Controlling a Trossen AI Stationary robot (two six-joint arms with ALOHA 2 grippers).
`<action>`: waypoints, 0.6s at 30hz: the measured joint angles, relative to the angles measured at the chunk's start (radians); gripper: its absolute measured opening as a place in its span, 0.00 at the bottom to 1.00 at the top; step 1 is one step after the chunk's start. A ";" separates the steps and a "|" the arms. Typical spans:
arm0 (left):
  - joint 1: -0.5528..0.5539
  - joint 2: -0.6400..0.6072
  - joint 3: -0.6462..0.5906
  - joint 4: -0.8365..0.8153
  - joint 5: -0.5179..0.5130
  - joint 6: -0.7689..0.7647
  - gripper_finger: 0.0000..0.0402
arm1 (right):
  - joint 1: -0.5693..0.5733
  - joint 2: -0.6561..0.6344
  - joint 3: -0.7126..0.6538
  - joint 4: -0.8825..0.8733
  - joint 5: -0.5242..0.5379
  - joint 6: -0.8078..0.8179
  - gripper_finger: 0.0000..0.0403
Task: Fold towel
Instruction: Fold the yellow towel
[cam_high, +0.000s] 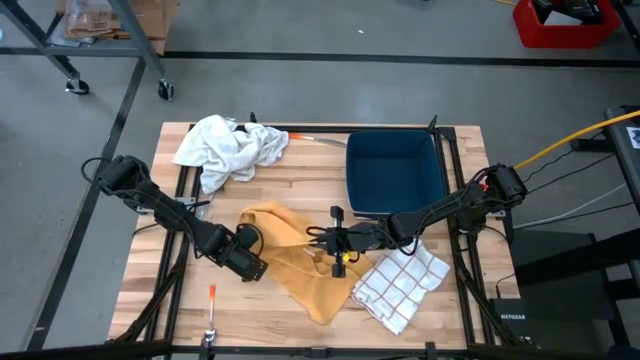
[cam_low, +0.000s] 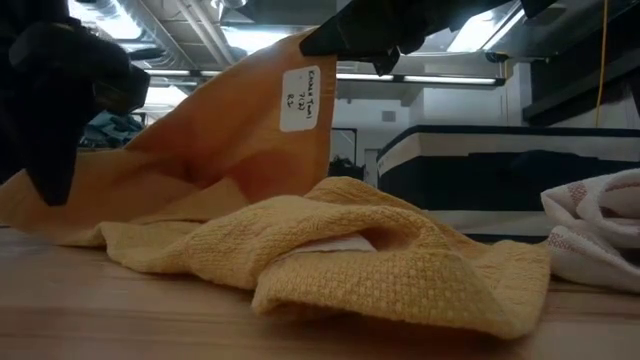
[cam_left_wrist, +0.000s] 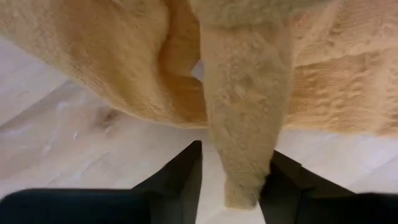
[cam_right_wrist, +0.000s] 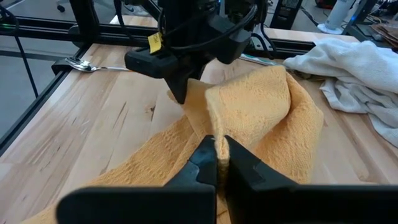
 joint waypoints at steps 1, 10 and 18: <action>0.000 0.000 0.000 0.003 0.004 0.000 0.27 | 0.000 0.000 0.000 0.003 0.002 0.000 0.02; 0.001 -0.039 0.020 -0.012 0.028 0.052 0.02 | 0.000 -0.001 0.062 0.013 0.090 -0.064 0.02; -0.003 -0.132 0.136 -0.256 -0.070 0.092 0.00 | 0.000 -0.001 0.304 -0.310 0.257 -0.158 0.02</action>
